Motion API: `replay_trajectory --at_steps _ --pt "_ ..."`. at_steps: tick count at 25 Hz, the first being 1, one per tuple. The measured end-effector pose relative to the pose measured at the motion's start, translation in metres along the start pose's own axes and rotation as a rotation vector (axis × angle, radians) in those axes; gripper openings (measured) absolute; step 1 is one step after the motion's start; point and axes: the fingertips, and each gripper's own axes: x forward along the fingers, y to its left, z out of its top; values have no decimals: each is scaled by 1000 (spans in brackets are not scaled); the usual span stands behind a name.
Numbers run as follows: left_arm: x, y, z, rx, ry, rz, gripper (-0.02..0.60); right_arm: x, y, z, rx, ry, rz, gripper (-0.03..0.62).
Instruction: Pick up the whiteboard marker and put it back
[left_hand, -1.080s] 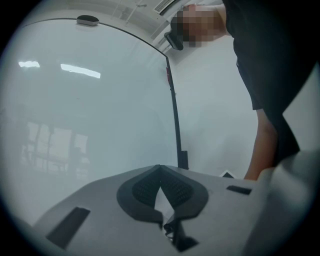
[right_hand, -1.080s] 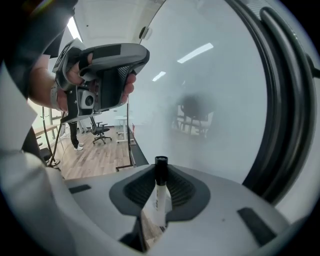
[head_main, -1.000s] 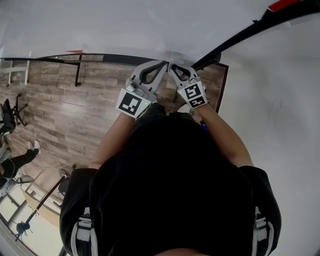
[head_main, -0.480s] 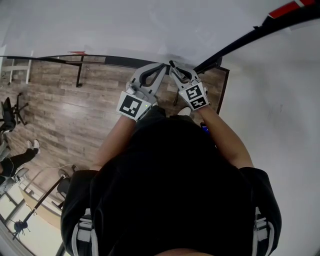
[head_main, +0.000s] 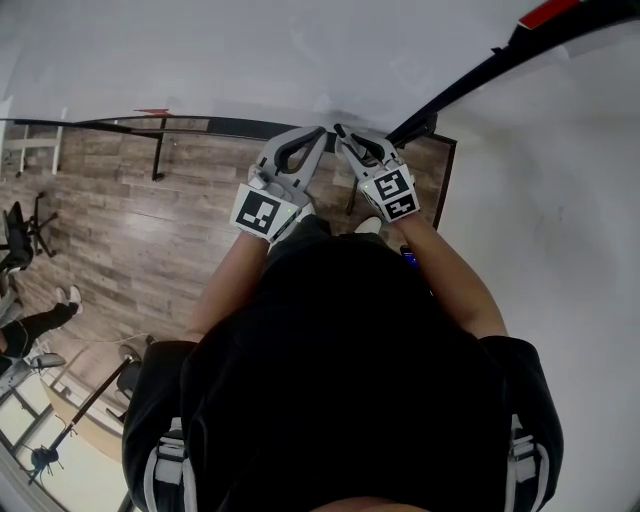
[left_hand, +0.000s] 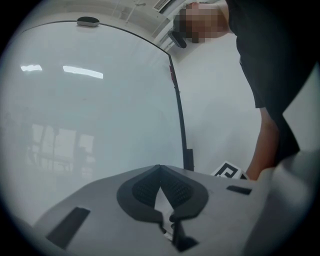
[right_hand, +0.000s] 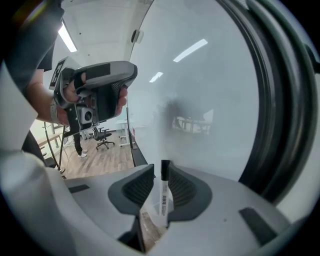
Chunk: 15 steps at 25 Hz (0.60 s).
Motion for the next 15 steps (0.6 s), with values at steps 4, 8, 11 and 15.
replay_trajectory --at_steps 4,8,11,15 --pt "2 0 1 9 -3 -4 3 -6 -5 7 41 -15 2 89" --pt "4 -1 1 1 0 -10 5 -20 -5 25 80 -54 16 89" --pt "6 -1 3 -2 -3 -14 4 -34 -3 48 95 -113 22 89" --pt "7 -2 6 -12 0 -18 4 -56 -1 88 88 -210 19 87"
